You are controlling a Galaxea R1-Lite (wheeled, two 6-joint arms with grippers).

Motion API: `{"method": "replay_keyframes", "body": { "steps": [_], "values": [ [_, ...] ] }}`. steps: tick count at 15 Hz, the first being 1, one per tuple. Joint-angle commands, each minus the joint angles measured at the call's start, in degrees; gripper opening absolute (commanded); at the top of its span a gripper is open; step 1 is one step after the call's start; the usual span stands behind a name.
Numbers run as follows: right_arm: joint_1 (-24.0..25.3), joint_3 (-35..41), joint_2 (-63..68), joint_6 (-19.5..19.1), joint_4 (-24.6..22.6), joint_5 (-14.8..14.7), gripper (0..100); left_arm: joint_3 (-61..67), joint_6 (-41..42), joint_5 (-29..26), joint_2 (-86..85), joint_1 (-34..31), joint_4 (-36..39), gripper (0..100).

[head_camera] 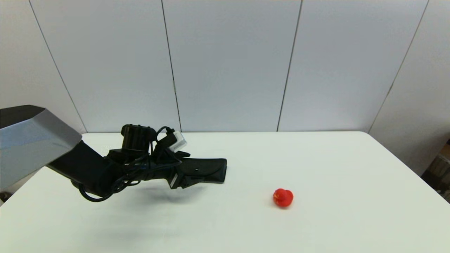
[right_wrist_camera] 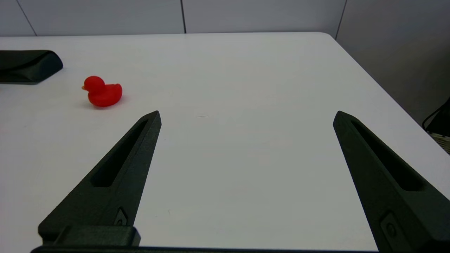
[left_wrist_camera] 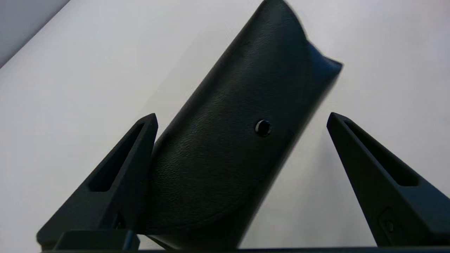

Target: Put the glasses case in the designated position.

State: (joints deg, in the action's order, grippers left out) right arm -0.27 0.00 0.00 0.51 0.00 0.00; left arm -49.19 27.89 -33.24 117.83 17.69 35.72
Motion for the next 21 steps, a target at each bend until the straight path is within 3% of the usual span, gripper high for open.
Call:
{"method": "replay_keyframes", "body": {
  "steps": [1,5,6,9,15,18,21],
  "values": [
    [0.0,0.0,0.0,-0.07,0.0,0.0,100,-0.47,0.15,1.08,1.43,-0.2,0.23,100],
    [0.0,0.0,0.0,0.1,0.0,0.0,100,-0.56,-1.09,1.08,2.14,-0.37,0.14,100],
    [0.0,0.0,0.09,0.1,0.0,0.0,100,-0.56,-0.91,1.25,2.14,-0.37,0.05,0],
    [0.0,0.0,0.09,-0.07,0.0,0.0,100,-0.47,-0.29,4.06,2.22,-0.29,-0.03,0],
    [0.0,0.0,0.09,0.1,0.0,0.0,100,-0.82,-2.05,4.06,-0.94,-0.02,0.14,0],
    [0.0,0.0,0.0,0.1,0.0,0.0,100,-2.93,-10.49,3.98,-6.3,0.94,0.14,0],
    [0.0,0.0,0.0,0.1,0.0,0.0,100,-5.13,-24.64,4.15,-11.75,2.09,0.05,0]
  ]
}}
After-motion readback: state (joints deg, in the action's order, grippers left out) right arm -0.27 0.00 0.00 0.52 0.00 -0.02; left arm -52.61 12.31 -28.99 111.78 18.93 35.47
